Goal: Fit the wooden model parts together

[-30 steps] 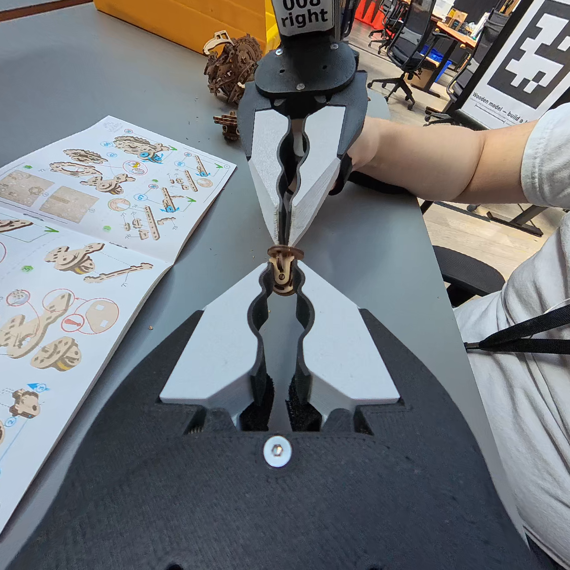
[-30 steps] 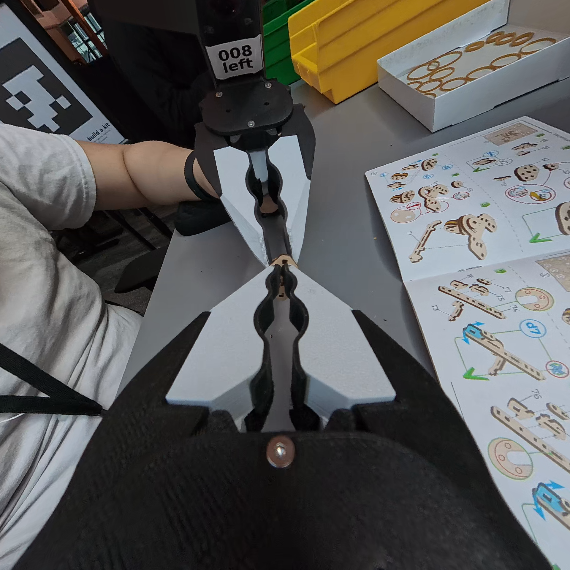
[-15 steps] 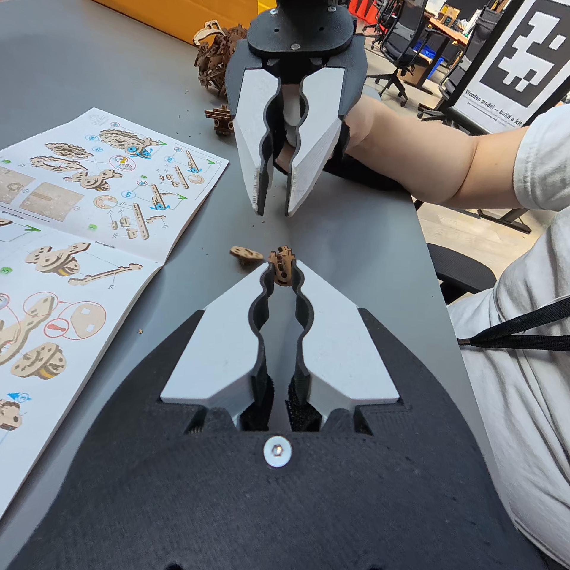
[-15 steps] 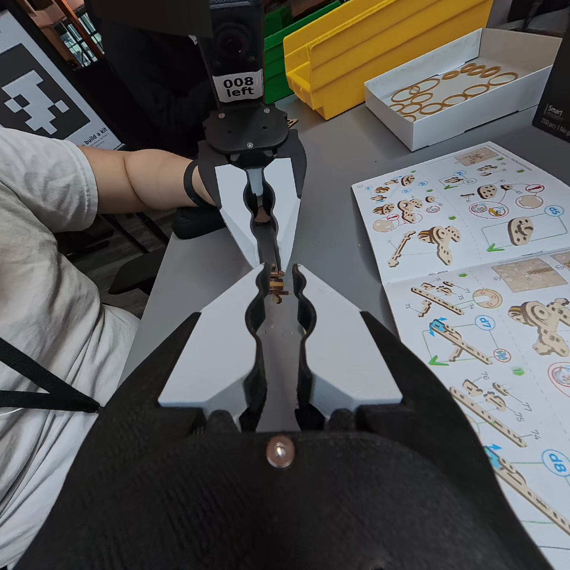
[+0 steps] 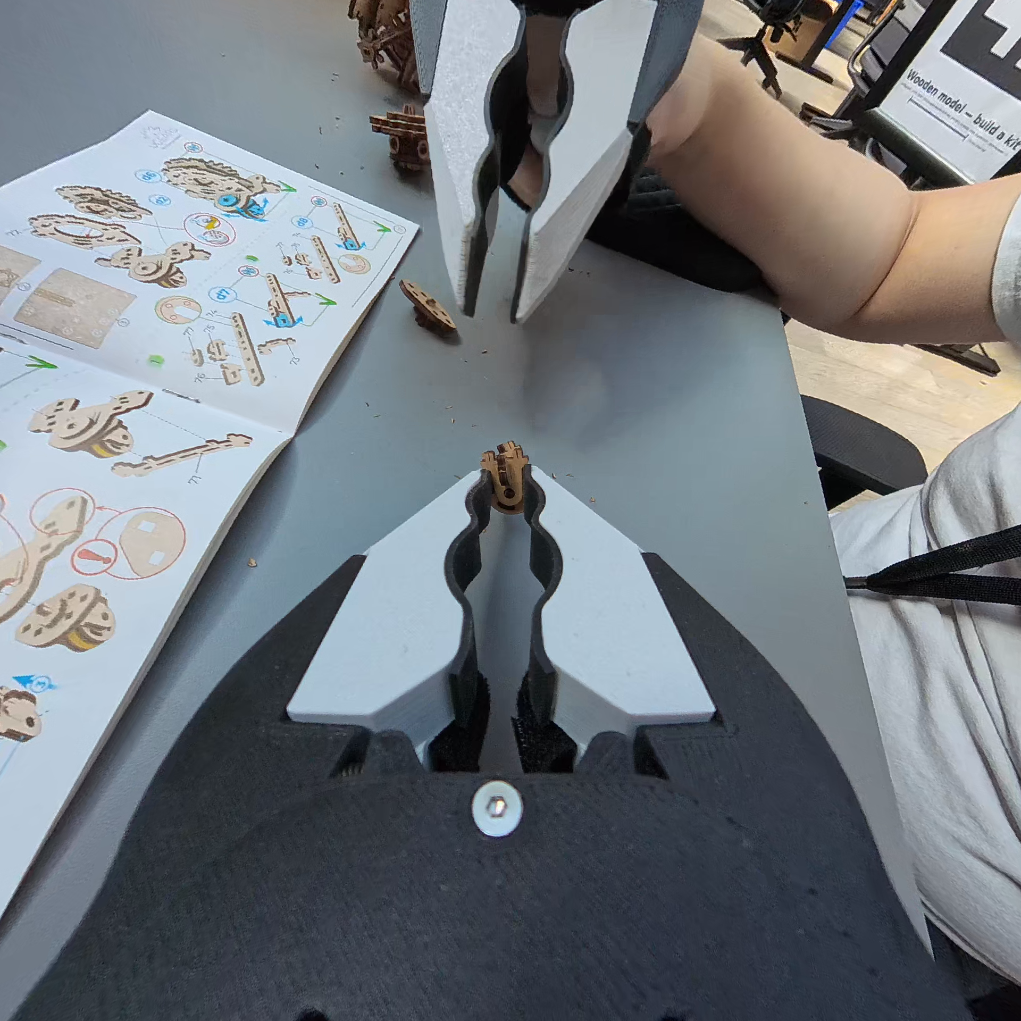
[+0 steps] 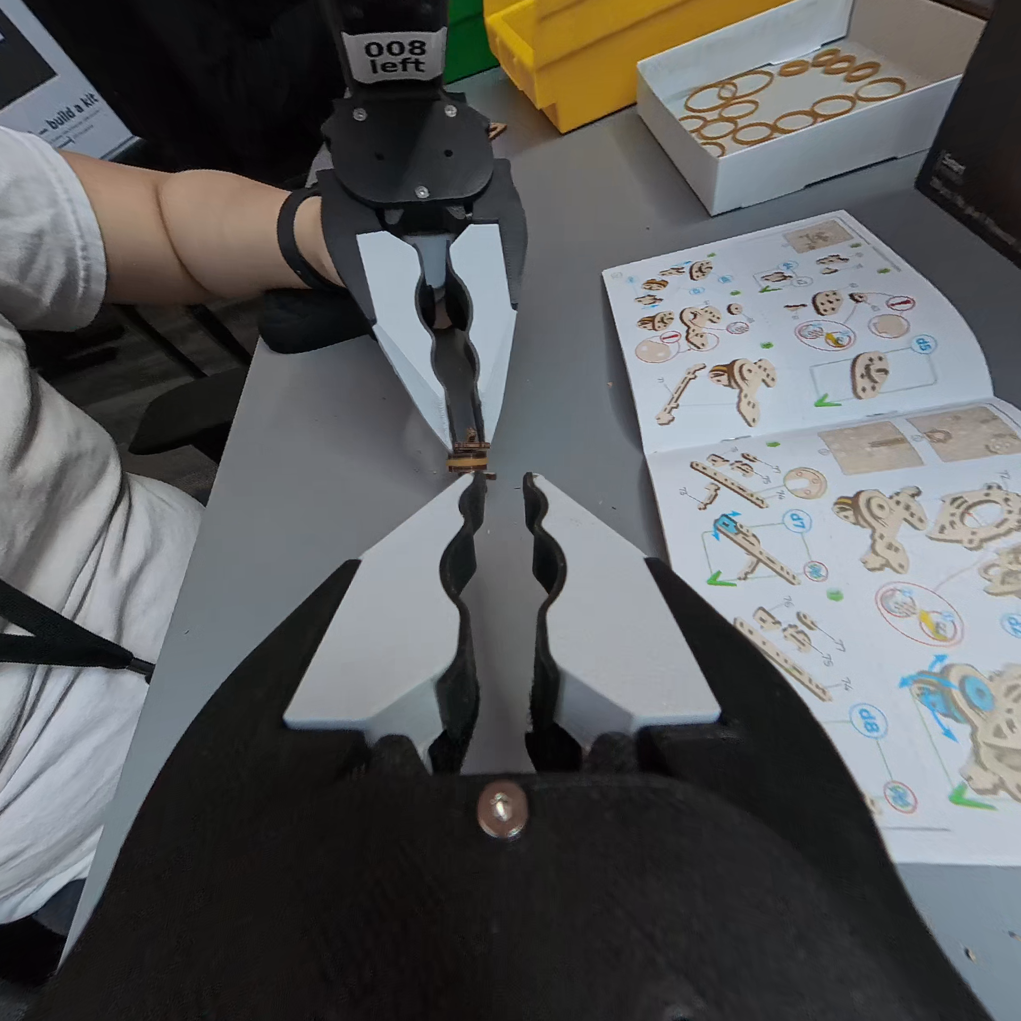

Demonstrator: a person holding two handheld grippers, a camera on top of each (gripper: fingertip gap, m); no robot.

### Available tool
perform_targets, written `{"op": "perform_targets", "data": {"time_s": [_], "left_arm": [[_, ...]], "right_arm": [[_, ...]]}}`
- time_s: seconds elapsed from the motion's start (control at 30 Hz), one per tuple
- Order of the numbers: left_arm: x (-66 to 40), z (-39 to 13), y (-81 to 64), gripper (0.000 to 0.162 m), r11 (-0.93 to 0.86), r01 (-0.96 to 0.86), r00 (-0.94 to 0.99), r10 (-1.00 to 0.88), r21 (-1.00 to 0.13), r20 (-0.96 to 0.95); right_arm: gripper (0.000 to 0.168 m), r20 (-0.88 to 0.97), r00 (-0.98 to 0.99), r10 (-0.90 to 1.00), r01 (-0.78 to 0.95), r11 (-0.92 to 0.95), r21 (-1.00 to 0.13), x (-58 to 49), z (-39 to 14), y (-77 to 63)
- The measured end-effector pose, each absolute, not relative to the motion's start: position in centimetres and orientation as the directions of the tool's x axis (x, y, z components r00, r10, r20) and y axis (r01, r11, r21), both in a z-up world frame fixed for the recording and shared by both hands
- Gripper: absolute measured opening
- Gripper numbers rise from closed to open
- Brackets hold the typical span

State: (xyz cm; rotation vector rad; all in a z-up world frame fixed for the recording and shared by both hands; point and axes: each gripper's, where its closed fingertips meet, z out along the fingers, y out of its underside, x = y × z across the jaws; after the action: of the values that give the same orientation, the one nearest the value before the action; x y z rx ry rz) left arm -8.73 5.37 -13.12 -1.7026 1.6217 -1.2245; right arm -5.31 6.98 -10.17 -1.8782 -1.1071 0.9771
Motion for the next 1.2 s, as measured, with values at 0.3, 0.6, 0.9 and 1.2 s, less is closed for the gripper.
{"op": "perform_targets", "data": {"time_s": [0.3, 0.6, 0.9, 1.2], "left_arm": [[-8.9, -14.1, 4.9, 0.009, -0.187, -0.58, -0.116, -0.944, -0.793, 0.308], [-9.2, -14.0, 5.6, 0.01, -0.357, -0.576, -0.063, -0.878, -0.735, 0.475], [-9.5, -12.2, 6.6, 0.011, -0.448, -0.491, -0.062, -0.838, -0.747, 0.542], [-10.3, -9.7, 7.5, 0.011, -0.451, -0.4, -0.096, -0.845, -0.798, 0.526]], "right_arm": [[0.029, -0.155, 0.217, 0.964, 0.542, -0.251, -0.802, -8.5, -14.4, 4.4], [0.031, 0.052, 0.352, 0.934, 0.601, -0.183, -0.778, -3.6, -13.0, 7.5], [0.018, 0.029, 0.426, 0.904, 0.637, -0.277, -0.72, 1.4, -14.3, 8.0], [0.025, -0.062, 0.44, 0.896, 0.575, -0.334, -0.747, 0.7, -15.4, 8.7]]}}
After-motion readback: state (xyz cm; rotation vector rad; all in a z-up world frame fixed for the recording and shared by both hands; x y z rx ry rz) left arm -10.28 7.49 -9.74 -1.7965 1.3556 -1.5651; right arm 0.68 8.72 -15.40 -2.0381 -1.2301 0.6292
